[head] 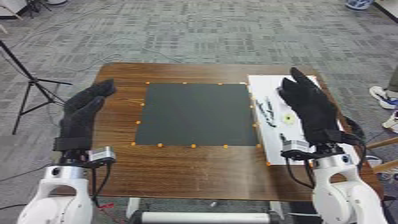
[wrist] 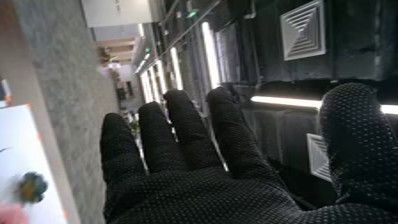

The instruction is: Arrange flowers

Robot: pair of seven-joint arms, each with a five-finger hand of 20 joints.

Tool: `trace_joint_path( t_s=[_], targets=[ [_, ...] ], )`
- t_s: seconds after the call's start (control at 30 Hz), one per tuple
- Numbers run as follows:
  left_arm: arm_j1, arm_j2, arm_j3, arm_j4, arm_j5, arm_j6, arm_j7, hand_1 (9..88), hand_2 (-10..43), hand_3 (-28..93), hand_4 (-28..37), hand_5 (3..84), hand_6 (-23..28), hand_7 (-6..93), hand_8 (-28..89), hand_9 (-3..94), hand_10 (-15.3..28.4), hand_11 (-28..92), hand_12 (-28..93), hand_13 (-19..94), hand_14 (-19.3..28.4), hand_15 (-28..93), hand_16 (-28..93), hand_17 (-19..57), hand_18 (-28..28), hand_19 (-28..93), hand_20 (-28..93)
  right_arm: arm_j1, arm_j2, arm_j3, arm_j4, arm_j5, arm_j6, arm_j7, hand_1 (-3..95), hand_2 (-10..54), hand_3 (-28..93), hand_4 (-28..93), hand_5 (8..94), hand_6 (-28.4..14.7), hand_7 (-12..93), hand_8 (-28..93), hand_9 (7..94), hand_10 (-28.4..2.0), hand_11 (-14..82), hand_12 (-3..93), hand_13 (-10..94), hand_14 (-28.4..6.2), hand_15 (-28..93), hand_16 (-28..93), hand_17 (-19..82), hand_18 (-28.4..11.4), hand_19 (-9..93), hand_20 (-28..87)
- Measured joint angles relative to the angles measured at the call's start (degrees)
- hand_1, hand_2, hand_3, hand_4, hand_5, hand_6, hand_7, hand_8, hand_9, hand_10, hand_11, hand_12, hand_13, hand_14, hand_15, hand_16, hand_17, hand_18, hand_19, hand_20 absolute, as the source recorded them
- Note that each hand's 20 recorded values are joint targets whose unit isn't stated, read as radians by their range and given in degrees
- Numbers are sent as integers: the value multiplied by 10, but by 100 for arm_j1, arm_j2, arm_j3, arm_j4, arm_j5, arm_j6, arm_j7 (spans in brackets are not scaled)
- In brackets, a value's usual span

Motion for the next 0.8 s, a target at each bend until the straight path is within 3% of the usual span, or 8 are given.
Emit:
trace_joint_path(
  t_s=[0.07,0.1,0.3,0.4,0.5,0.6,0.7,0.8],
  targets=[
    [72,40,27,-21,-203,0,-44,271,19,700,-179,462,25,112,-65,443,127,151,118,276,127,67,3,32,50,10,123,-62,95,-65,-5,96,239,17,80,111,708,-161,319,-81,66,-85,346,-176,24,86,217,-125,34,69,95,-134,65,173],
    [110,62,31,-31,-247,0,-73,270,18,700,-178,462,25,113,-65,444,128,152,118,276,128,67,3,33,50,10,124,-94,133,-93,-12,187,377,41,81,112,706,-160,321,-82,67,-85,347,-176,24,87,217,-125,34,68,94,-134,68,173],
    [413,115,4,-119,-191,-1,-249,266,13,699,-174,463,26,118,-63,441,129,153,118,276,131,67,4,33,53,10,126,-238,195,-105,-55,587,608,220,97,99,709,-151,383,-78,82,-82,358,-182,29,92,224,-129,42,66,110,-144,88,177],
    [515,115,4,-123,-165,-14,-307,265,12,698,-175,465,28,121,-64,440,130,154,118,278,132,68,5,33,55,10,127,-284,202,-100,-71,574,613,257,124,69,712,-145,405,-78,91,-79,379,-187,39,107,242,-135,61,76,127,-149,113,192],
    [559,112,-17,-123,-85,-90,-377,266,12,696,-175,469,30,124,-63,439,130,156,119,281,134,70,7,33,57,11,127,-312,207,-101,-105,526,648,318,218,-3,708,-137,447,-71,158,-89,469,-189,108,168,407,-168,151,183,181,-173,330,291],
    [603,109,-81,-124,-25,-159,-431,265,10,697,-173,473,31,127,-62,440,131,161,123,292,138,76,11,33,62,16,130,-350,249,-168,-215,197,890,483,300,-83,734,-145,522,-46,264,-94,575,-176,233,220,567,-149,387,225,229,-216,589,383],
    [651,109,-149,-138,-15,-185,-455,265,9,696,-174,475,32,128,-62,440,131,164,126,300,143,87,17,33,65,20,131,-391,443,-557,-448,-808,1823,892,334,-95,735,-154,559,-38,328,-93,603,-166,338,268,630,-139,573,268,279,-232,728,459],
    [682,112,-210,-158,-15,-191,-471,266,9,695,-174,478,33,130,-62,442,130,169,129,306,147,95,18,33,66,22,131,-411,682,-985,-616,-1978,2973,1521,354,-95,725,-161,579,-36,361,-93,613,-165,392,295,666,-135,634,292,320,-240,788,488]
  ],
)
